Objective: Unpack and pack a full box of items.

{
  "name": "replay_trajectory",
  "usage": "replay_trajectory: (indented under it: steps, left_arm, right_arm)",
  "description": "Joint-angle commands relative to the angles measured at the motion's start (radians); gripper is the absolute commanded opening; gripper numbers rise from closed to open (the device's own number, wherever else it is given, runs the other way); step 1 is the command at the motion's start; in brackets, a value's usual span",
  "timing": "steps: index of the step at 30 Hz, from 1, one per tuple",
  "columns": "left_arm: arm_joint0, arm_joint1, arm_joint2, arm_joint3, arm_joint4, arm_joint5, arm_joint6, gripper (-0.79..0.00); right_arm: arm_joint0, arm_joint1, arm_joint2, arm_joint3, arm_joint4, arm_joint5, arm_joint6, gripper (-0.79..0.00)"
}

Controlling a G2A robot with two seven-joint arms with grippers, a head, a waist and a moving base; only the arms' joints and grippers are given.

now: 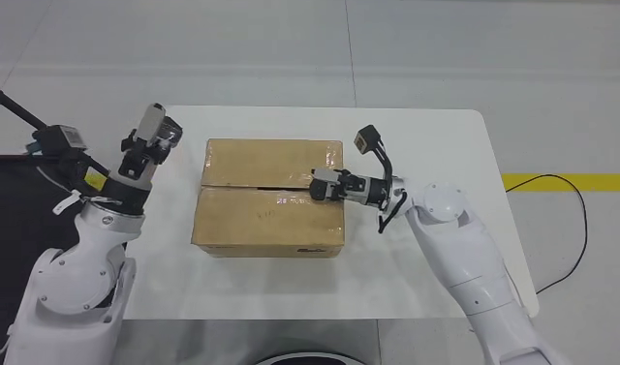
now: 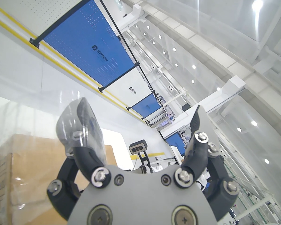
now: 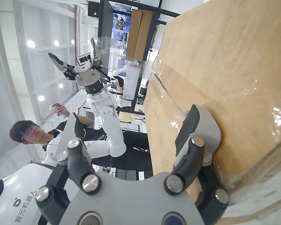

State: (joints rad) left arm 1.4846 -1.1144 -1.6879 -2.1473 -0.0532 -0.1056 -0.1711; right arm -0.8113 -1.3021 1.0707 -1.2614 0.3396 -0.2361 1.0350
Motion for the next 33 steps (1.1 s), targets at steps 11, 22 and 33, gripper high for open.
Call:
replay_trajectory:
  steps: [11,22,33]
  left_arm:
    - [-0.062,-0.011,0.117,-0.002,0.053,0.036,0.0,0.0]
    - [-0.123,-0.024,0.232,0.011,0.092,0.06,0.006,0.0]
    - [-0.186,-0.042,0.338,0.07,0.105,0.07,0.028,0.0]
  right_arm:
    - [0.006,0.002,-0.008,-0.042,-0.039,0.046,-0.045,0.0]
    - [-0.001,0.011,0.004,-0.057,-0.037,0.079,-0.013,0.0]
    - [-0.04,0.025,0.055,-0.095,-0.023,0.062,-0.041,0.0]
